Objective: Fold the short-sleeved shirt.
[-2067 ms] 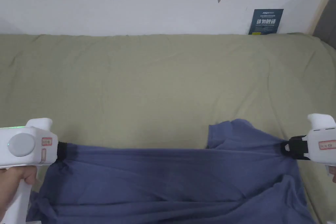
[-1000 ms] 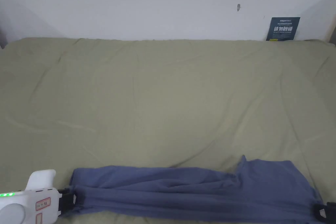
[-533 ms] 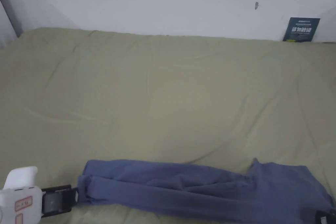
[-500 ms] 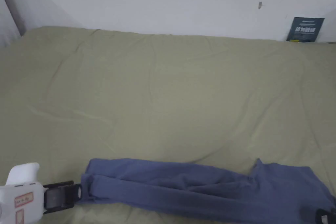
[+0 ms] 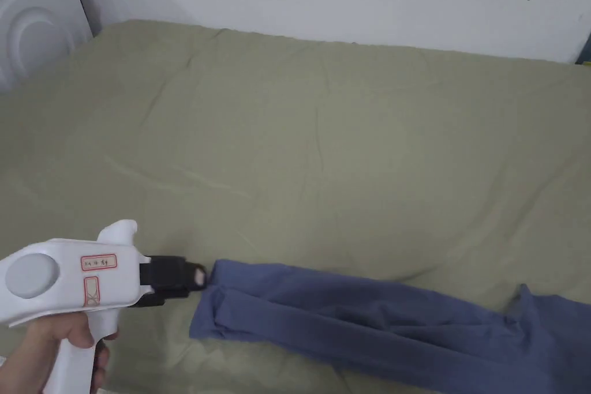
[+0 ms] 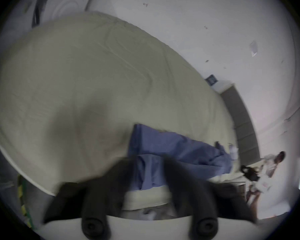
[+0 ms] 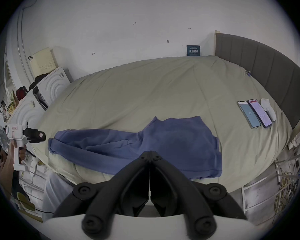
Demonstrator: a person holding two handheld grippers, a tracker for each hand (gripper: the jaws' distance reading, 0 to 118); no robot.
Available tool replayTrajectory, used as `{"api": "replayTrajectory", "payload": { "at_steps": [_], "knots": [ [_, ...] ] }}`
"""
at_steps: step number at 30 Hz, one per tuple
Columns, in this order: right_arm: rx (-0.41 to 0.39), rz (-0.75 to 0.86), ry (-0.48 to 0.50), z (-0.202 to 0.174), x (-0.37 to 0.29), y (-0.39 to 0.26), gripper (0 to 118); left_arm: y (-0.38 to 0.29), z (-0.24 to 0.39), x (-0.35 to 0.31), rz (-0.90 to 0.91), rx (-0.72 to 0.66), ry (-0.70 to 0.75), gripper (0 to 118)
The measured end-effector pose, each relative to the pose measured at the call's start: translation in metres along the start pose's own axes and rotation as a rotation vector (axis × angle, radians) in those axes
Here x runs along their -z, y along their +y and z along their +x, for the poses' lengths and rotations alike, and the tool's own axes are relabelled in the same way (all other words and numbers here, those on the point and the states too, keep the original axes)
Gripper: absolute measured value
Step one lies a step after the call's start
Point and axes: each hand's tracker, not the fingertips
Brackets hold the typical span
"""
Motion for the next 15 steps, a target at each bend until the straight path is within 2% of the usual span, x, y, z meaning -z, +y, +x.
{"api": "replayTrajectory", "payload": {
  "at_steps": [1,2,3,8,12,14,15],
  "knots": [
    [0.005,0.002,0.004,-0.001,0.000,-0.002,2,0.002,-0.006,0.006,-0.033,-0.019,-0.038,118],
    [0.011,-0.001,0.013,-0.002,0.001,-0.003,2,0.002,-0.011,0.014,-0.093,-0.025,-0.064,116],
    [0.019,-0.010,0.019,-0.003,0.003,-0.003,2,0.000,-0.012,0.010,-0.105,-0.095,-0.090,116],
    [0.045,-0.023,0.018,-0.004,0.006,-0.004,2,0.014,-0.031,0.048,-0.167,-0.081,-0.095,116],
    [0.040,-0.030,0.001,0.002,0.006,-0.007,2,0.020,-0.039,0.072,-0.181,-0.113,-0.230,116],
    [0.041,-0.036,-0.005,0.002,0.005,-0.008,2,0.023,-0.045,0.082,-0.200,-0.212,-0.356,116],
    [0.045,-0.038,-0.006,0.004,0.006,-0.008,2,0.018,-0.040,0.091,-0.274,-0.276,-0.444,116]
  ]
}}
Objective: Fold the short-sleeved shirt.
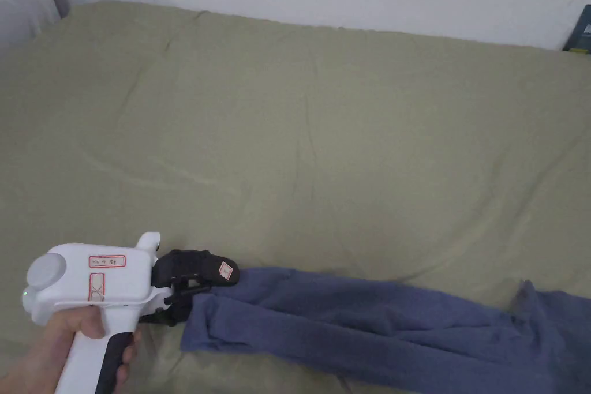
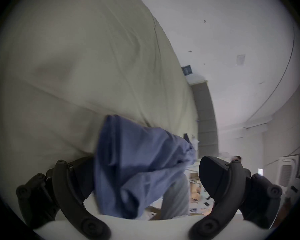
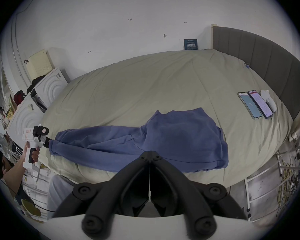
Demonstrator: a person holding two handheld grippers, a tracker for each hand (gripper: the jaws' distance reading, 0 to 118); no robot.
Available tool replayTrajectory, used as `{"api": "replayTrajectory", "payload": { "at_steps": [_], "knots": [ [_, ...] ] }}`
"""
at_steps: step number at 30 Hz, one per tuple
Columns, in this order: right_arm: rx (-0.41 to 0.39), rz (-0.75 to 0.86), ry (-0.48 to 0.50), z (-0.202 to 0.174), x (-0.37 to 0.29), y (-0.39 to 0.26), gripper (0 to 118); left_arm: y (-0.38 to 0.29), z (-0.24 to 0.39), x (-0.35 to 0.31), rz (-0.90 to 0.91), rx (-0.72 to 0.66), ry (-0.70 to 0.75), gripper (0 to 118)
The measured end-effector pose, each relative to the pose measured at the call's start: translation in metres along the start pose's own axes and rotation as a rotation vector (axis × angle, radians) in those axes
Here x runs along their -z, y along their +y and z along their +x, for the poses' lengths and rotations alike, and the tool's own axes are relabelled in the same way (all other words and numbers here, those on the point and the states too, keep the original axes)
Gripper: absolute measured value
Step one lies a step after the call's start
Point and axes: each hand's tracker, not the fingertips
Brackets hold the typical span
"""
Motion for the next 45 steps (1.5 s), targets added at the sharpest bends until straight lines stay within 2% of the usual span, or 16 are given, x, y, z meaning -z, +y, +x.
{"api": "replayTrajectory", "payload": {
  "at_steps": [2,4,5,6,7,9,11,17,20,22,26,29,32,37,41,45],
  "knots": [
    [0.012,-0.003,0.000,-0.001,0.002,0.000,2,-0.004,-0.001,0.010,-0.005,0.028,0.072,115],
    [0.025,-0.006,0.008,-0.002,0.003,-0.002,2,-0.004,0.006,0.015,-0.004,0.011,-0.006,113],
    [0.030,-0.009,0.014,-0.003,0.004,-0.003,2,-0.003,0.004,0.015,0.015,0.011,0.025,91],
    [0.032,-0.010,0.019,-0.004,0.005,-0.004,2,-0.005,0.004,0.017,0.020,0.019,0.028,41],
    [0.029,-0.014,0.024,-0.006,0.005,-0.005,2,-0.009,0.001,0.023,0.014,0.011,0.091,9],
    [0.026,-0.013,0.034,-0.007,0.005,-0.006,2,-0.021,-0.005,0.034,-0.002,0.070,0.229,9],
    [0.028,-0.008,0.045,-0.009,0.002,-0.005,2,-0.023,-0.001,0.024,0.096,-0.024,0.101,9],
    [0.033,0.020,0.065,-0.004,-0.007,0.001,2,-0.033,0.020,0.008,0.256,0.096,0.357,8],
    [0.027,0.037,0.073,-0.008,-0.014,0.005,2,-0.034,0.033,0.002,0.248,0.094,0.333,8],
    [0.019,0.049,0.070,-0.008,-0.018,0.006,2,-0.029,0.042,-0.011,0.265,0.141,0.345,8],
    [0.028,0.070,0.077,-0.005,-0.020,0.008,2,-0.025,0.054,-0.056,0.341,0.128,0.394,8],
    [0.029,0.079,0.079,-0.003,-0.018,0.010,2,-0.026,0.062,-0.098,0.391,0.109,0.488,8],
    [0.017,0.090,0.074,-0.003,-0.016,0.011,2,-0.034,0.078,-0.120,0.424,0.175,0.595,8],
    [-0.022,0.108,0.019,-0.006,-0.014,0.008,2,-0.054,0.121,-0.087,0.337,0.319,0.629,8],
    [-0.044,0.109,0.004,-0.008,-0.017,0.003,2,-0.073,0.161,-0.029,0.244,0.477,0.703,8],
    [-0.055,0.106,-0.002,-0.001,-0.016,-0.004,2,-0.082,0.180,0.033,0.145,0.565,0.727,8]
  ]
}}
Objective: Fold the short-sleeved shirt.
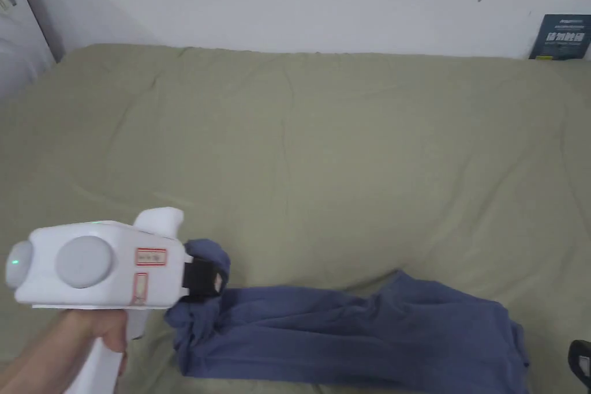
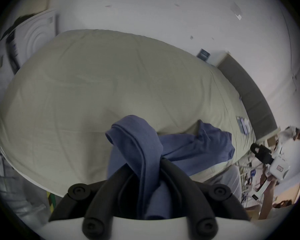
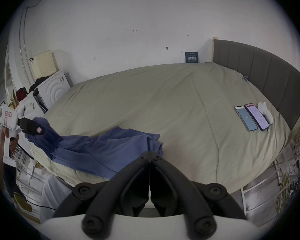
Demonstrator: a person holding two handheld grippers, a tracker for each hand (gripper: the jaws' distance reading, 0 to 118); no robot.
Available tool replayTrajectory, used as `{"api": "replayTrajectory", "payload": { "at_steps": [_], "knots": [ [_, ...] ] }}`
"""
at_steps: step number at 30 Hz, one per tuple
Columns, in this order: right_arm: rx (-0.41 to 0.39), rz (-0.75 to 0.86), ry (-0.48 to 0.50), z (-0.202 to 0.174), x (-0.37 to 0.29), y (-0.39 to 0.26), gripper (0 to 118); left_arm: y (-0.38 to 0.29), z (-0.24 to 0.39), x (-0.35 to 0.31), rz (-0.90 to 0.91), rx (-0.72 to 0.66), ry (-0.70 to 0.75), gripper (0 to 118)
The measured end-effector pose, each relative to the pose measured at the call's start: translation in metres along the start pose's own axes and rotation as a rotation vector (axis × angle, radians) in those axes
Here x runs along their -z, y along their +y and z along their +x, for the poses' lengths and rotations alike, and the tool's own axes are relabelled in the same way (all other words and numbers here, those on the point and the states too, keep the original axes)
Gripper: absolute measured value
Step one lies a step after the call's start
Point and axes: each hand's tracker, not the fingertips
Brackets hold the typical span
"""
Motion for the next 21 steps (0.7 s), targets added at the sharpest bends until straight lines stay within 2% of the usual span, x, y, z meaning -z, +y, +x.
{"api": "replayTrajectory", "payload": {
  "at_steps": [5,11,12,13,14,15,16,19,20,21],
  "knots": [
    [0.043,0.006,0.029,0.009,-0.003,-0.004,2,-0.001,0.054,0.051,-0.084,0.119,0.136,8],
    [0.039,-0.028,0.036,0.014,0.002,-0.013,2,-0.007,0.083,0.110,-0.178,0.118,0.107,10],
    [0.047,-0.031,0.041,0.015,0.002,-0.016,2,-0.008,0.086,0.118,-0.203,0.134,0.083,20],
    [0.060,-0.037,0.045,0.016,0.004,-0.017,2,-0.009,0.087,0.128,-0.227,0.139,0.054,54],
    [0.069,-0.043,0.047,0.017,0.005,-0.018,2,-0.011,0.087,0.136,-0.253,0.132,0.043,115],
    [0.079,-0.047,0.048,0.018,0.006,-0.020,2,-0.015,0.087,0.140,-0.333,0.160,0.047,116],
    [0.086,-0.052,0.047,0.019,0.006,-0.021,2,-0.033,0.094,0.124,-0.261,0.130,0.039,111],
    [0.102,-0.061,0.053,0.022,0.008,-0.022,2,-0.050,0.093,0.094,-0.210,0.094,0.005,112],
    [0.106,-0.064,0.059,0.022,0.009,-0.021,2,-0.009,0.078,0.083,-0.177,0.065,-0.011,112],
    [0.108,-0.065,0.062,0.022,0.009,-0.022,2,-0.005,0.070,0.069,-0.156,0.044,-0.030,108]
  ]
}}
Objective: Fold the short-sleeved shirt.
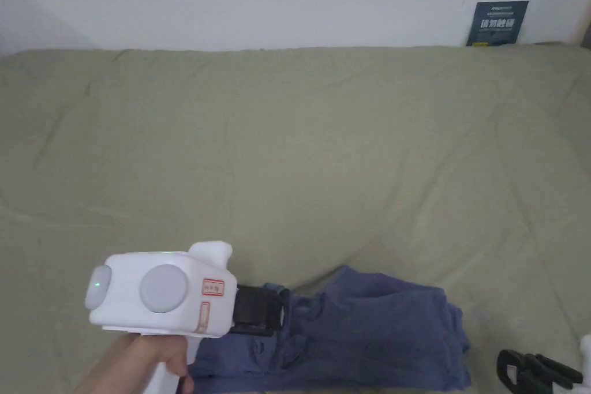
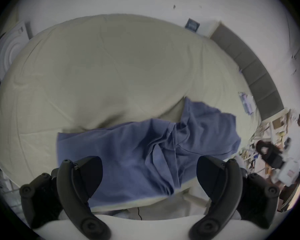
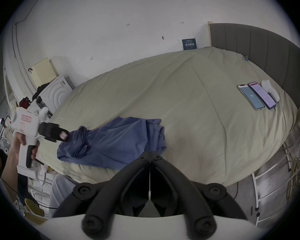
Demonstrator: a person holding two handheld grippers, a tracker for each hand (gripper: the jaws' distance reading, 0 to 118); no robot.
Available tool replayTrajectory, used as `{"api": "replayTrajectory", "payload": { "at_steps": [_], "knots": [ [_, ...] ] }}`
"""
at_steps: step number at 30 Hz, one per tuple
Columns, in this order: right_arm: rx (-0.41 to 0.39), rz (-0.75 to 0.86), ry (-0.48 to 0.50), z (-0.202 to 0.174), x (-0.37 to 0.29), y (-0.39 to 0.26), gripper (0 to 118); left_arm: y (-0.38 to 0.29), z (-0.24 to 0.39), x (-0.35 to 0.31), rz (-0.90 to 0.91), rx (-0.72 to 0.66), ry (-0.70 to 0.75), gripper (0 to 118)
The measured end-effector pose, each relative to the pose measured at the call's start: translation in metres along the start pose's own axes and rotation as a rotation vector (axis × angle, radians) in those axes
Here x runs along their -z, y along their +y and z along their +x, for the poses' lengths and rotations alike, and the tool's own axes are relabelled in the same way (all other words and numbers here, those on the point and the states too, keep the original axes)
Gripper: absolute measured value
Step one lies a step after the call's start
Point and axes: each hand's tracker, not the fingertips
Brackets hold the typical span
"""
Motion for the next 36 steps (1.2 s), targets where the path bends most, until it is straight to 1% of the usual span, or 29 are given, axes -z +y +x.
{"api": "replayTrajectory", "payload": {
  "at_steps": [1,2,3,4,5,6,9,10,12,15,17,18,20,22,24,27,29,32,33,34,35,36],
  "knots": [
    [0.001,0.000,0.001,-0.001,0.000,0.000,2,-0.003,-0.010,-0.016,0.027,-0.024,-0.022,92],
    [0.002,0.000,0.003,-0.001,0.000,0.000,2,-0.005,-0.017,-0.026,0.035,-0.021,-0.051,33],
    [0.003,-0.001,0.007,-0.001,0.001,0.000,2,-0.010,-0.031,-0.034,0.069,-0.034,-0.054,0],
    [0.005,-0.002,0.011,-0.002,0.001,0.000,2,-0.014,-0.044,-0.032,0.086,-0.093,-0.066,0],
    [0.009,-0.003,0.018,-0.002,0.002,-0.001,2,-0.016,-0.055,-0.030,0.130,-0.144,-0.013,0],
    [0.012,-0.007,0.027,-0.003,0.003,-0.001,2,-0.014,-0.063,-0.026,0.153,-0.106,0.027,0],
    [0.018,-0.018,0.038,-0.008,0.002,-0.004,2,-0.012,-0.072,0.007,0.133,-0.212,-0.115,0],
    [0.013,-0.019,0.038,-0.009,0.001,-0.005,2,-0.016,-0.067,0.022,0.062,-0.258,-0.175,0],
    [0.009,-0.023,0.035,-0.011,-0.001,-0.005,2,-0.017,-0.057,0.051,0.039,-0.277,-0.235,0],
    [0.014,-0.021,0.027,-0.010,-0.007,-0.005,2,-0.024,-0.036,0.096,-0.042,-0.347,-0.408,0],
    [0.018,-0.018,0.024,-0.008,-0.010,-0.004,2,-0.030,-0.027,0.106,-0.022,-0.358,-0.384,0],
    [0.021,-0.018,0.020,-0.007,-0.012,-0.004,2,-0.029,-0.027,0.105,0.005,-0.331,-0.382,0],
    [0.020,-0.021,0.014,-0.005,-0.013,-0.003,2,-0.028,-0.033,0.092,0.016,-0.347,-0.392,0],
    [0.016,-0.025,0.008,-0.005,-0.010,-0.001,2,-0.029,-0.043,0.065,0.041,-0.332,-0.370,0],
    [0.016,-0.026,0.009,-0.008,-0.008,0.002,2,-0.028,-0.062,0.031,0.109,-0.301,-0.339,0],
    [0.016,-0.025,0.035,-0.017,-0.001,0.006,2,-0.039,-0.104,-0.025,0.172,-0.319,-0.299,0],
    [0.008,-0.037,0.052,-0.024,0.007,0.007,2,-0.048,-0.127,-0.047,0.217,-0.361,-0.219,0],
    [-0.028,-0.037,0.063,-0.038,0.010,0.006,2,-0.052,-0.149,-0.056,0.214,-0.343,-0.080,1],
    [-0.031,-0.042,0.069,-0.041,0.011,0.006,2,-0.053,-0.156,-0.053,0.198,-0.338,-0.062,4],
    [-0.034,-0.047,0.074,-0.044,0.013,0.006,2,-0.054,-0.162,-0.049,0.196,-0.344,-0.093,15],
    [-0.038,-0.050,0.074,-0.047,0.014,0.005,2,-0.053,-0.167,-0.043,0.183,-0.349,-0.152,58],
    [-0.042,-0.053,0.074,-0.049,0.015,0.005,2,-0.054,-0.172,-0.036,0.166,-0.341,-0.264,104]
  ]
}}
